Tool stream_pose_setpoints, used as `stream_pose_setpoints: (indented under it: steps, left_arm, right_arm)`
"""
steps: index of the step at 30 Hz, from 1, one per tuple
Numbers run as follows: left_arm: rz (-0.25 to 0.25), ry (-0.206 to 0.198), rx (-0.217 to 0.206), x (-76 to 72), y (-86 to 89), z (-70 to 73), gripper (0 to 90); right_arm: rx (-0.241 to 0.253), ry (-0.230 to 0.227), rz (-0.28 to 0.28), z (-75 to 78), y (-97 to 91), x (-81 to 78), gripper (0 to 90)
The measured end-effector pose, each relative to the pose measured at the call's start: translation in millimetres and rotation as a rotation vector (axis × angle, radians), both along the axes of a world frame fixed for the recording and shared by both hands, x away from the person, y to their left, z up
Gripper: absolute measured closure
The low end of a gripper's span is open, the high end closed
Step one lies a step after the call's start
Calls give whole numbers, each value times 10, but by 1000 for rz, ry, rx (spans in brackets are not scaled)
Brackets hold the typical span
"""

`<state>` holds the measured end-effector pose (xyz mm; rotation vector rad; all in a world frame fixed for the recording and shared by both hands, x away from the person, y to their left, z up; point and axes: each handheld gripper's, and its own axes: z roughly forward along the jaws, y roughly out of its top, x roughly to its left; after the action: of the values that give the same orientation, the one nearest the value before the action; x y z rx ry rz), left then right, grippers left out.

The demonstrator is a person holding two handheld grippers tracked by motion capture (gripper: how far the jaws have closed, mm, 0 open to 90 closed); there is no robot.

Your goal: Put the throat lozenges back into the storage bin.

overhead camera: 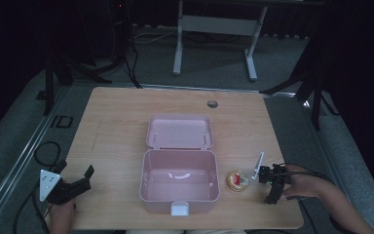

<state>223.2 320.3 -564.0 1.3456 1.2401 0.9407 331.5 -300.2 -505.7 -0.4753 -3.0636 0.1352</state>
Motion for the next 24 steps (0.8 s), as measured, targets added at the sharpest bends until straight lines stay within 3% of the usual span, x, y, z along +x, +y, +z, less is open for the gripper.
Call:
stream_pose_setpoints:
  steps: [24]
  left_arm:
    - [-12, -2, -5, -2, 7, -1, 3]
  right_arm:
    - [33, -14, 79, -55, 628, 232, 140]
